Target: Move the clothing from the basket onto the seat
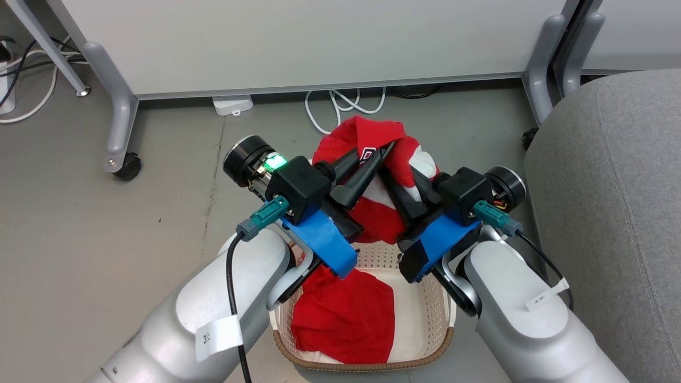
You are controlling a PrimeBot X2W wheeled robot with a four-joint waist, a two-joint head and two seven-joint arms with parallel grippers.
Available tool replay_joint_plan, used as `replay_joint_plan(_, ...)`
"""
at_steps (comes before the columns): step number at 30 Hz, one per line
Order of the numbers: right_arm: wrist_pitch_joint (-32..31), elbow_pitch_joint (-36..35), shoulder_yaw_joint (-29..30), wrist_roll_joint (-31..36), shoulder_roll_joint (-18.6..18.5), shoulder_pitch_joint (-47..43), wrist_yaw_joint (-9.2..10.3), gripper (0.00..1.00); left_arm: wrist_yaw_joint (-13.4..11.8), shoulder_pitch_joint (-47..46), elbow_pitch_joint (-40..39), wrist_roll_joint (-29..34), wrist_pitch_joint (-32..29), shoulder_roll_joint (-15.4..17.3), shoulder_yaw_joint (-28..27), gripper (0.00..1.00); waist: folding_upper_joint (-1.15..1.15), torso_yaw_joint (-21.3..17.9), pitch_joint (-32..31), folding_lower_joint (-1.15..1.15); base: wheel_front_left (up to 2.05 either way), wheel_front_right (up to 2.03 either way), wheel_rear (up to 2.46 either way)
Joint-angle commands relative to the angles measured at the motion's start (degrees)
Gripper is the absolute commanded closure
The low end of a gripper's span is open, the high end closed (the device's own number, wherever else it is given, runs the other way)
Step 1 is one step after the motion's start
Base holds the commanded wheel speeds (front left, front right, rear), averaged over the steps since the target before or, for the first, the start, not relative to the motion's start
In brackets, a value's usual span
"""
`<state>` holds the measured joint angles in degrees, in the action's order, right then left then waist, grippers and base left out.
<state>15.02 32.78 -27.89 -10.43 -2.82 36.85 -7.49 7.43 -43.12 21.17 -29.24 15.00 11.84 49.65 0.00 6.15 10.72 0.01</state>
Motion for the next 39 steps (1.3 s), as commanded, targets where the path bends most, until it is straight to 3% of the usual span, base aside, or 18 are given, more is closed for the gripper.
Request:
replay_joint_plan(1,0.24,0.31,-0.27,-0.67,-0.12,1.05,0.00,1.00,0.07,-0.75,-0.05,-0.25,0.27,-0.08,0.19,1.00,0.00,0.01,-0.08,-0.01,0.00,0.00,0.00)
replay_joint_plan(28,0.24,-0.20,0.33,-1.51,-0.12,0.61,-0.01,1.00,0.08,1.55,1.66,-1.33,0.22,0.39,-1.07,1.00,0.00,-0.50,-1.07,-0.01,0.00,0.00,0.00)
replay_joint_plan(29,0.24,-0.26,0.55,-1.59,-0.12,0.60,-0.01,1.00,0.08,1.76,1.52,-2.11,0.22,-0.07,-1.57,0.32,0.00,-0.46,-1.07,-0.01,0.00,0.00,0.00)
replay_joint_plan(30,0.24,-0.36,0.91,-1.75,-0.13,0.61,-0.01,1.00,0.08,1.67,1.45,-2.20,0.22,-0.27,-1.65,0.00,0.00,-0.39,-1.03,-0.01,0.00,0.00,0.00)
replay_joint_plan(39,0.24,-1.73,5.18,-0.88,-0.12,1.62,-0.01,1.00,0.08,1.19,1.97,-1.40,0.22,-0.08,-1.44,0.00,0.00,-0.33,-0.28,-0.01,0.00,0.00,0.00)
